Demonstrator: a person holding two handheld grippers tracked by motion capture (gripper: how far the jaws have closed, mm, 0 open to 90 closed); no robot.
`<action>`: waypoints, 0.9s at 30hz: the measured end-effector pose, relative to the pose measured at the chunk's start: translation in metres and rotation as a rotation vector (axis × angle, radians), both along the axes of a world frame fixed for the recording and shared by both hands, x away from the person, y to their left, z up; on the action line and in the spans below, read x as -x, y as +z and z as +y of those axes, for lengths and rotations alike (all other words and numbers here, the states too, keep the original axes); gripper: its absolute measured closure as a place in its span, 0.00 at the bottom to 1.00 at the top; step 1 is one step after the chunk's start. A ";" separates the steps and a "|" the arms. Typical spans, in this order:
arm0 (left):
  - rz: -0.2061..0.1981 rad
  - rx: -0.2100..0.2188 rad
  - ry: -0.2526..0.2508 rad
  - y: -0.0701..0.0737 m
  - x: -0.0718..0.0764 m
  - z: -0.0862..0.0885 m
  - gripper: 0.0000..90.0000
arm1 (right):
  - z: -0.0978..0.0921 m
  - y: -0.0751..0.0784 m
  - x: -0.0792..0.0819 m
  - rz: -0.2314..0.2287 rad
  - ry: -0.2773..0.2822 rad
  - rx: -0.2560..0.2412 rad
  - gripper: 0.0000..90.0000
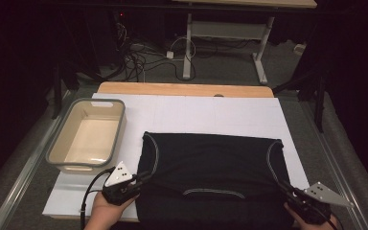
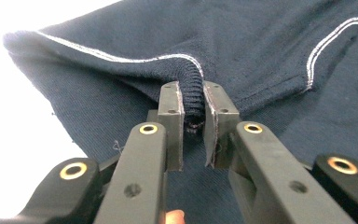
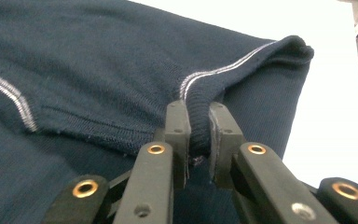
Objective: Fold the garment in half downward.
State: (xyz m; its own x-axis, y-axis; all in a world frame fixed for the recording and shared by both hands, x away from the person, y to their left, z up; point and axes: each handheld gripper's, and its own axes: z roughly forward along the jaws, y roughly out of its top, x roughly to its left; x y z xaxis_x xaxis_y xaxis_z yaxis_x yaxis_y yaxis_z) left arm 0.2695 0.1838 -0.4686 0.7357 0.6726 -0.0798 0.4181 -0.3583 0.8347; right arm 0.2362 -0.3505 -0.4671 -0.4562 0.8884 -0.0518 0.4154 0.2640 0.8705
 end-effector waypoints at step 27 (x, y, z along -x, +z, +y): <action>0.004 -0.043 -0.226 -0.008 0.023 -0.111 0.55 | 0.103 -0.008 0.020 0.065 0.302 0.050 0.73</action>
